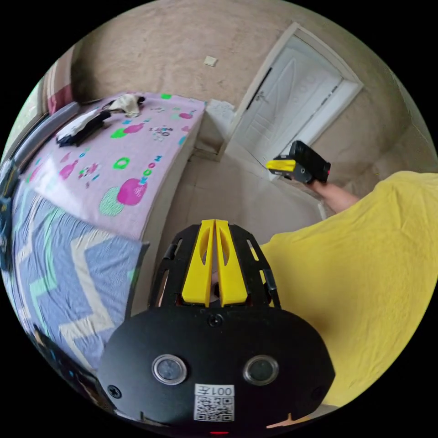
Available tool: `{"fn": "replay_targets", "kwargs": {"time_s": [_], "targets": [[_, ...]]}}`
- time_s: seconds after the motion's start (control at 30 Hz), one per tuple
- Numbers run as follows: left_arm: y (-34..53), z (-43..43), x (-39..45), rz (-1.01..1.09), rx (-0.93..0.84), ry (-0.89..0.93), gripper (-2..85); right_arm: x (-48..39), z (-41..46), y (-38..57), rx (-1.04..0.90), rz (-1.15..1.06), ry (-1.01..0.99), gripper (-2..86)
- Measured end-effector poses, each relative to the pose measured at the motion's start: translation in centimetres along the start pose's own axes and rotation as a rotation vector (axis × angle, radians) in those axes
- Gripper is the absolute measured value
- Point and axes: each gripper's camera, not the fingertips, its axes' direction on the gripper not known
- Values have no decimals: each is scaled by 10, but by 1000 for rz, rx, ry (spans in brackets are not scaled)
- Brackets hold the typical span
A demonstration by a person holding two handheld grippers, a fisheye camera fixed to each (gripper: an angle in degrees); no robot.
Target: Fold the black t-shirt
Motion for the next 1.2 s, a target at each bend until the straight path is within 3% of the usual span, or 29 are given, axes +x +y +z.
{"fn": "replay_targets", "kwargs": {"time_s": [0.17, 0.37, 0.5, 0.6, 0.93, 1.2], "targets": [[-53, 134, 29, 209, -62, 83, -12, 97, -33, 57, 17, 188, 234, 0], [-94, 253, 7, 290, -91, 218, -12, 171, -69, 108, -11, 262, 580, 0], [-118, 312, -35, 265, -56, 266, -13, 220, -94, 143, 204, 467, 857, 0], [-142, 362, -75, 252, -25, 246, -13, 272, -105, 167, 334, 658, 828, 0], [-262, 528, -164, 346, -31, 240, -12, 439, -89, 233, 437, 934, 603, 0], [-313, 628, -199, 377, 37, 177, -13, 593, -10, 297, 477, 1042, 239, 1]]}}
